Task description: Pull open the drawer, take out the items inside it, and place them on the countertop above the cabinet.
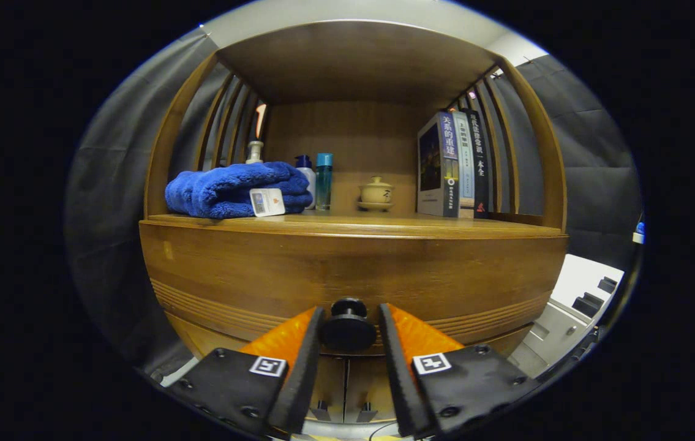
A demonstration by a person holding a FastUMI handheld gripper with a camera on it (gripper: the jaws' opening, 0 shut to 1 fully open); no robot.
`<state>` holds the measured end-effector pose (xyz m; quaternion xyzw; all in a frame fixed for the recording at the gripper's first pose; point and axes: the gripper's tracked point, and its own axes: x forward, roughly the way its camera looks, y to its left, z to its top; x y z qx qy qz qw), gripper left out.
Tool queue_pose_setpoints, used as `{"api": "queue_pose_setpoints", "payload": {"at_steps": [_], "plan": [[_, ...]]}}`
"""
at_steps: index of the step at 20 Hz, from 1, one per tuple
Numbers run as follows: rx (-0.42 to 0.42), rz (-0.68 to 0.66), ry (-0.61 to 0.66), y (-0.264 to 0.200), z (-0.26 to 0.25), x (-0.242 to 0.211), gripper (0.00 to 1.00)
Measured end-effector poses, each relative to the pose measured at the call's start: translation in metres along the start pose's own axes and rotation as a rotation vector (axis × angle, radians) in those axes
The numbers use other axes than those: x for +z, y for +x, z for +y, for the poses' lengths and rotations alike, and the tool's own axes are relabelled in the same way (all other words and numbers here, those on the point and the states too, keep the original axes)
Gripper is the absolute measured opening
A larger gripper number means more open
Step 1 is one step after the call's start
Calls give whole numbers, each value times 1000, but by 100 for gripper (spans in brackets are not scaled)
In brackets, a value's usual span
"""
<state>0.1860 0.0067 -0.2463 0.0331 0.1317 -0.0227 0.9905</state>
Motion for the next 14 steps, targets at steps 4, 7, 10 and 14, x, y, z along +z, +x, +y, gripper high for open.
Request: {"api": "queue_pose_setpoints", "payload": {"at_steps": [4, 7, 10, 14], "plan": [[-13, -4, -11, 0, -1, -1, 46], [-3, 0, -26, 2, -1, -3, 39], [5, 15, -14, -1, -1, -3, 32], [5, 53, -16, -21, -2, -7, 32]]}}
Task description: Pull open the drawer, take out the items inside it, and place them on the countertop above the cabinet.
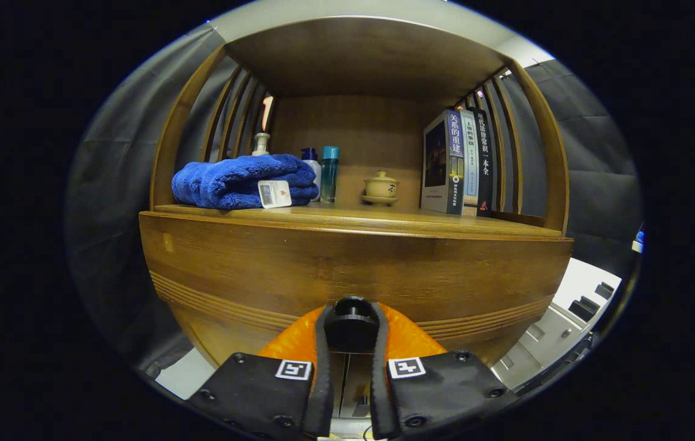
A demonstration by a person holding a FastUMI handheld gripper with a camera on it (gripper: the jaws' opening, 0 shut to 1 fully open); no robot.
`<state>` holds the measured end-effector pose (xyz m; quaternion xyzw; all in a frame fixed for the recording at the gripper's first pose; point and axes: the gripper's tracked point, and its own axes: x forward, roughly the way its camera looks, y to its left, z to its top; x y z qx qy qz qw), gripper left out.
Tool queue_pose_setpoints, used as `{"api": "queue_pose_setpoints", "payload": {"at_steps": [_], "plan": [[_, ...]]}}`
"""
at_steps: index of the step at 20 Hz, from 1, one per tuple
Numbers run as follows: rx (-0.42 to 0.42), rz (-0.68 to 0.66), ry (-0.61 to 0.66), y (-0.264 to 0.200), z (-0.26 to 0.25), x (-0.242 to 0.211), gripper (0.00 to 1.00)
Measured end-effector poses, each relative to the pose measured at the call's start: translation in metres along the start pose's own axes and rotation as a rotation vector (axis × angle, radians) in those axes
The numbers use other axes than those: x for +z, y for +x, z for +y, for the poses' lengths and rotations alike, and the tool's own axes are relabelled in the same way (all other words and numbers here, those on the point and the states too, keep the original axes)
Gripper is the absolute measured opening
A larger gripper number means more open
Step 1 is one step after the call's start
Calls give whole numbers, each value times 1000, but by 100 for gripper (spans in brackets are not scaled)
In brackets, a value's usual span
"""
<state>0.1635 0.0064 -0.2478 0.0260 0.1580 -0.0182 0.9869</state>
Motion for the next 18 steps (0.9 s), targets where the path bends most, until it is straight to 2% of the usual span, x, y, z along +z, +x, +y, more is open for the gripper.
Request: {"api": "queue_pose_setpoints", "payload": {"at_steps": [11, 18], "plan": [[-24, 50, -29, -87, 6, -15, 32], [-32, 84, -38, -119, 7, -21, 32]]}}
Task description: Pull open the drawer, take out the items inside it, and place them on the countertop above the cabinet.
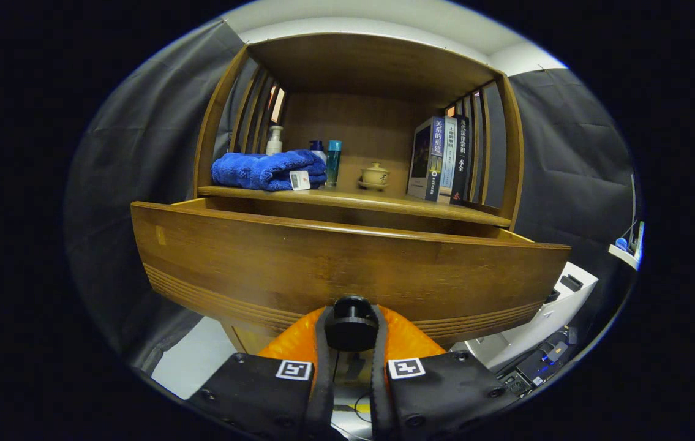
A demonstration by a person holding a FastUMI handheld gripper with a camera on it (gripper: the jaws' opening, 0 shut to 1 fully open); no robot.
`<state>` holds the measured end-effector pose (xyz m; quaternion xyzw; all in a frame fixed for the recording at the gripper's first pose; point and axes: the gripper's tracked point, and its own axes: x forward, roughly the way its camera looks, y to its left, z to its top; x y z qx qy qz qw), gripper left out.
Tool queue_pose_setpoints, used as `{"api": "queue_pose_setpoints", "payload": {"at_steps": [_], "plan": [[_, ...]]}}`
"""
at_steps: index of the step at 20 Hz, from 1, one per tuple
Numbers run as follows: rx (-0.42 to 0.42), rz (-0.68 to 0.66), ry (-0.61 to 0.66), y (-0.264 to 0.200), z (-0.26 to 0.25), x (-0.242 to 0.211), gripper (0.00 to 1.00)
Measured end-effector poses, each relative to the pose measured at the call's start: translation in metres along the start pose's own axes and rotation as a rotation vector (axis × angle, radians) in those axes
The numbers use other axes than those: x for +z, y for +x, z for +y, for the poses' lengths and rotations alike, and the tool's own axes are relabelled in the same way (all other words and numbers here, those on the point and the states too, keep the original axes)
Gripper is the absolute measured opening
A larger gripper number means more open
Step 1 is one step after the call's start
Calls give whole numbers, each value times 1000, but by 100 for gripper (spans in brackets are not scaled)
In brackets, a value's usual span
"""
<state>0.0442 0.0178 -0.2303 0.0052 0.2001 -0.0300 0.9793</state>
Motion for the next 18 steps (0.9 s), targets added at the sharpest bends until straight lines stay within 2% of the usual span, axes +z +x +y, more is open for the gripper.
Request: {"api": "queue_pose_setpoints", "payload": {"at_steps": [9, 18], "plan": [[10, 44, -18, -36, 2, -11, 32], [2, 52, -25, -42, 2, -20, 32]]}}
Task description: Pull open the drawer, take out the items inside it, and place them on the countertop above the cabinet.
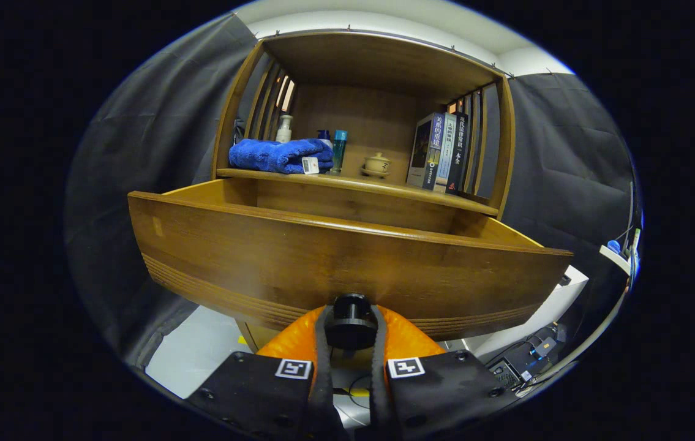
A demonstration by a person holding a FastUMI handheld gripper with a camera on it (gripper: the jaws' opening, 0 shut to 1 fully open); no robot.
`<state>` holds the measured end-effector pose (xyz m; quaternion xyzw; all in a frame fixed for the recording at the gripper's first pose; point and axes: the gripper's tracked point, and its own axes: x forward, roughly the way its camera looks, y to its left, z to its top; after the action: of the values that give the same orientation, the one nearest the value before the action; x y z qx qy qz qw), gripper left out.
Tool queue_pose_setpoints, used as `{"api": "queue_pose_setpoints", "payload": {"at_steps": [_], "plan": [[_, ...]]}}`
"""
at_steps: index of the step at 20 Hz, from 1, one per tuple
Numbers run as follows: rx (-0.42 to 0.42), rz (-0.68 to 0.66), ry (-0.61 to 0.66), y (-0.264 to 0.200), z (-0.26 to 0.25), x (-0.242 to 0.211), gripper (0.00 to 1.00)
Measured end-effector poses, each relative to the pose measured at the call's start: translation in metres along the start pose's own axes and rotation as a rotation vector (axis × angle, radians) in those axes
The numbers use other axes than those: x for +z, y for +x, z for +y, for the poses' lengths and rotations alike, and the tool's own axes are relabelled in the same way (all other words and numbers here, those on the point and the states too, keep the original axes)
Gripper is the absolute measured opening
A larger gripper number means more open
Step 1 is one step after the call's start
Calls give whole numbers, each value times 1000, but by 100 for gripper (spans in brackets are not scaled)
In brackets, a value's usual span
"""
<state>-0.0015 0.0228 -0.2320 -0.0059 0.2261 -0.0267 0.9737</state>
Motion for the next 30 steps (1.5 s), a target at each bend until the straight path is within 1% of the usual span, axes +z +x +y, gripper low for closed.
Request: {"api": "queue_pose_setpoints", "payload": {"at_steps": [2, 4, 5, 6, 7, 9, 10, 13, 15, 17, 19, 20, 22, 24, 26, 30], "plan": [[4, -15, 5, -1, 0, 0, 32], [5, -32, 1, -1, 0, 1, 37], [3, -34, -2, -1, 1, -1, 37], [3, -36, -4, -2, 0, -1, 40], [4, -41, -8, -3, 0, 0, 45], [17, -94, -12, -6, 4, 14, 53], [15, -106, -9, -8, 3, 19, 62], [60, -124, -12, -17, 15, 28, 92], [101, -158, -59, -26, 26, 43, 93], [105, -219, -110, -38, 28, 65, 94], [97, -273, -110, -49, 29, 94, 95], [66, -302, -107, -53, 21, 110, 95], [-42, -356, -114, -65, -3, 147, 95], [-126, -397, -98, -69, -26, 186, 96], [-181, -369, -68, -59, -45, 210, 96], [-244, -207, -38, -17, -70, 227, 96]]}}
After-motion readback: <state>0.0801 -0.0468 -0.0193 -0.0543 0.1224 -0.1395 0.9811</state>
